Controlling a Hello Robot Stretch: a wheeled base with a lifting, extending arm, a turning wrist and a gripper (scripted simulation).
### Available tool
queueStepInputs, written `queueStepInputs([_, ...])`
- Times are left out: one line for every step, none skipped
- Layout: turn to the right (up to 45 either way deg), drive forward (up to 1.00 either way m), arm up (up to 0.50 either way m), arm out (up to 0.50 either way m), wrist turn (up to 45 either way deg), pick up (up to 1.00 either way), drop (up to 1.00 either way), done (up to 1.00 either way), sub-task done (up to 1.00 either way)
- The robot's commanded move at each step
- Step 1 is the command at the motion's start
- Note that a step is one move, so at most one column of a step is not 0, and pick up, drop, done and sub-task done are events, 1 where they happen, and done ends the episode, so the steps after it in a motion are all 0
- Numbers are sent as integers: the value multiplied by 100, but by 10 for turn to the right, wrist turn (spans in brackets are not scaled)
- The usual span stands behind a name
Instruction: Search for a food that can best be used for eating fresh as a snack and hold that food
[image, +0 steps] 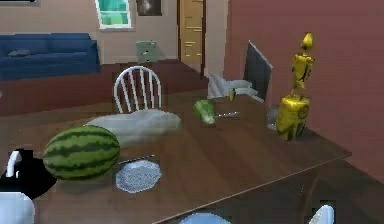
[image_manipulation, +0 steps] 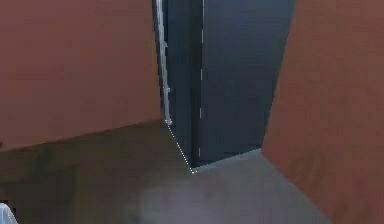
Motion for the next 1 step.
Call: queueStepInputs([-450, 0, 0, 0, 0, 0, 0, 0, 0])
